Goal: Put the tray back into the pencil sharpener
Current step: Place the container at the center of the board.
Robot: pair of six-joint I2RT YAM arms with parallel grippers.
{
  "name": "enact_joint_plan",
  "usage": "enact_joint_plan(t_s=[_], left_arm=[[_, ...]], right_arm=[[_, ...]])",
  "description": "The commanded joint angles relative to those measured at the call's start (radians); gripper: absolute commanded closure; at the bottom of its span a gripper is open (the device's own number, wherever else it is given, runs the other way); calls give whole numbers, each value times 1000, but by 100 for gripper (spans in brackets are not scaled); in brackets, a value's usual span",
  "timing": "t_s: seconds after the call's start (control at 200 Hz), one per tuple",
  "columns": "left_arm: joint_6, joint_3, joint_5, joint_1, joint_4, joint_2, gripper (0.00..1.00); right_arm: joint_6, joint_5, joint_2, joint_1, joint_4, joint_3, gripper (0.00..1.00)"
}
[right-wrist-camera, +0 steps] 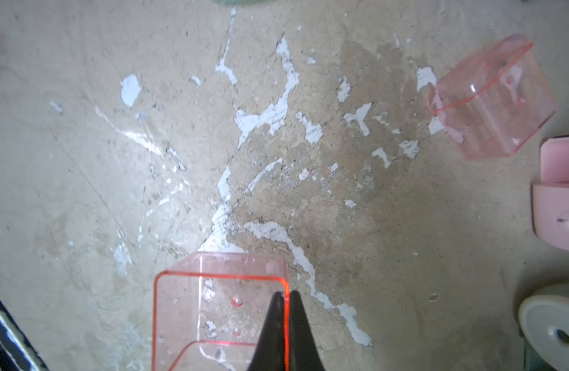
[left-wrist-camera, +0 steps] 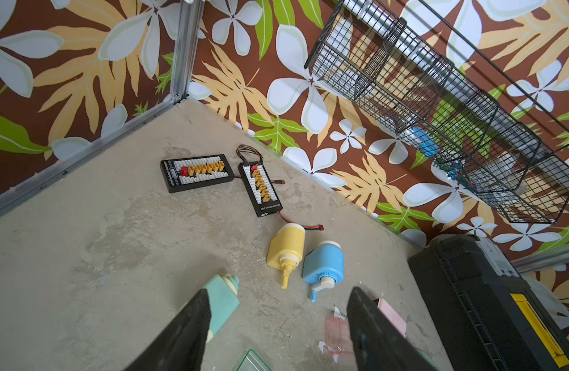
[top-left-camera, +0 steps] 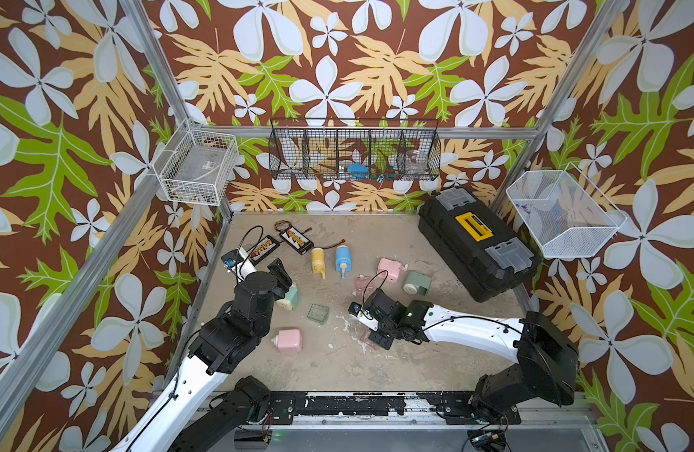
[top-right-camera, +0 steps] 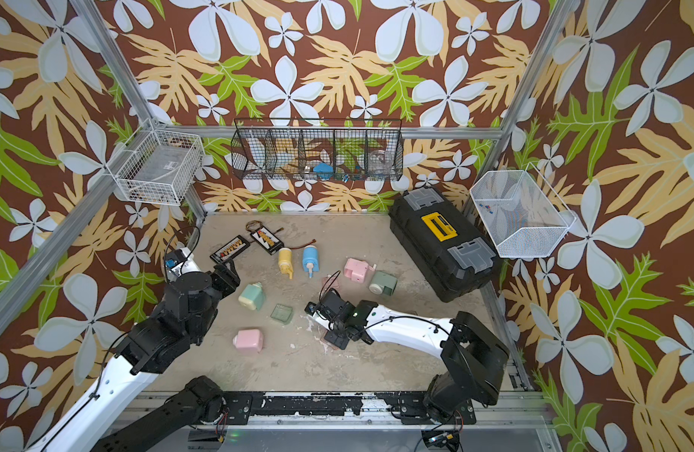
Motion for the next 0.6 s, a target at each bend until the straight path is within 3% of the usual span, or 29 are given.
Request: enact_joint_plan(t_s=[0.0,0.375,0.596], left_arm=[[-19,-6,27,2,19,4,31],[-44,-26,50,2,22,-6,30],[-40,-24,44,1,25,0,31]], right_arm=[[-174,-21,-13,-5,69,-33,100],[-363,-147,73,-10,81,-41,100],[-398,-106,164,-10,66,-3,100]])
